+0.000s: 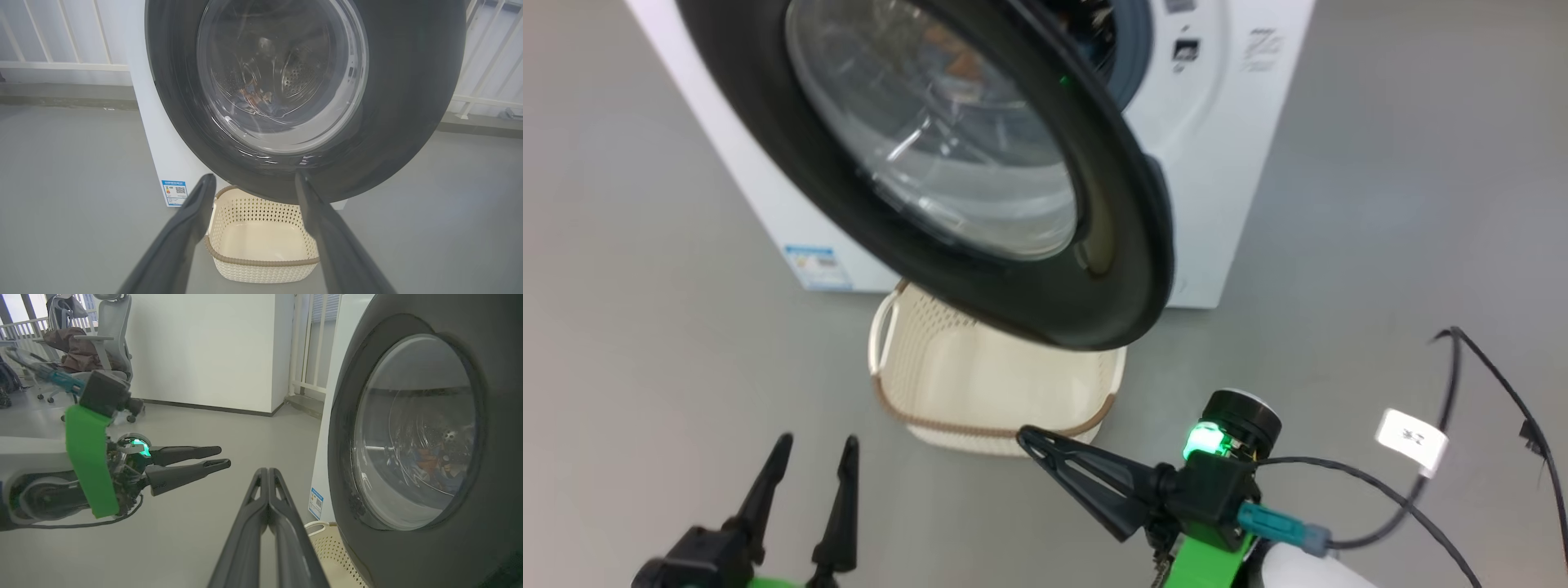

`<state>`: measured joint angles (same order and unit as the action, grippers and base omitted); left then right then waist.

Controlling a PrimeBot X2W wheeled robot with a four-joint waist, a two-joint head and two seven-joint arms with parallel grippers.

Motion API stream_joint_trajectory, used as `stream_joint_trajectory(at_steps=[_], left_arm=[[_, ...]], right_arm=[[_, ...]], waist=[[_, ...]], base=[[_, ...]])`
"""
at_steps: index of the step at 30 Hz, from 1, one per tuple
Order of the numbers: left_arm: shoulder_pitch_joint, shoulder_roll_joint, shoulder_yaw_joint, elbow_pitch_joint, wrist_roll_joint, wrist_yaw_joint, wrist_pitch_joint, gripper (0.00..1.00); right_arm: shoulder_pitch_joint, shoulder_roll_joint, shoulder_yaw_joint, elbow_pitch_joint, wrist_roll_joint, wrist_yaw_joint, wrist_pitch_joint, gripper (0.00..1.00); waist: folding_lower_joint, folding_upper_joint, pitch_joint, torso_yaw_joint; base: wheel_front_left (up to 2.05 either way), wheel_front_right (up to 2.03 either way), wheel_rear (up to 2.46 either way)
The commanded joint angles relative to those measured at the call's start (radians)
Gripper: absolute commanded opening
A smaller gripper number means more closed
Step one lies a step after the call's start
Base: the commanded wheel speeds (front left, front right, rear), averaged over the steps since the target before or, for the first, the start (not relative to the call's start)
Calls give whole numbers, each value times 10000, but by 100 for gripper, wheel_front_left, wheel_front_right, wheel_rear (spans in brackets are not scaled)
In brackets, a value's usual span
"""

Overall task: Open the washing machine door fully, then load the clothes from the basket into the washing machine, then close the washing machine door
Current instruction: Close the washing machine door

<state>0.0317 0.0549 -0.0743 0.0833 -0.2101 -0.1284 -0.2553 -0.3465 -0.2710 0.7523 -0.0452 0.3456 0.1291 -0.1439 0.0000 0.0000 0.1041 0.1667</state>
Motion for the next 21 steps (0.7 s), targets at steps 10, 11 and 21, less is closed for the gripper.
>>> stream_joint_trajectory(at_steps=[10, 11, 21], left_arm=[[-1246, -26, -112, -413, -326, -23, -65, 100], [-1397, -34, -197, -398, -348, -23, -65, 100], [-1905, -45, -453, -420, -644, -23, -65, 100]], right_arm=[[-766, -122, -902, 1248, -273, 16, -182, 0], [-838, -72, -1431, 1444, -452, 16, -326, 0], [-1374, 175, -3359, 2076, -1134, 16, -605, 0]], waist=[[0, 0, 1748, 1190], [0, 0, 1898, 1234], [0, 0, 2642, 1099]], base=[[0, 0, 0], [0, 0, 0], [0, 0, 0]])
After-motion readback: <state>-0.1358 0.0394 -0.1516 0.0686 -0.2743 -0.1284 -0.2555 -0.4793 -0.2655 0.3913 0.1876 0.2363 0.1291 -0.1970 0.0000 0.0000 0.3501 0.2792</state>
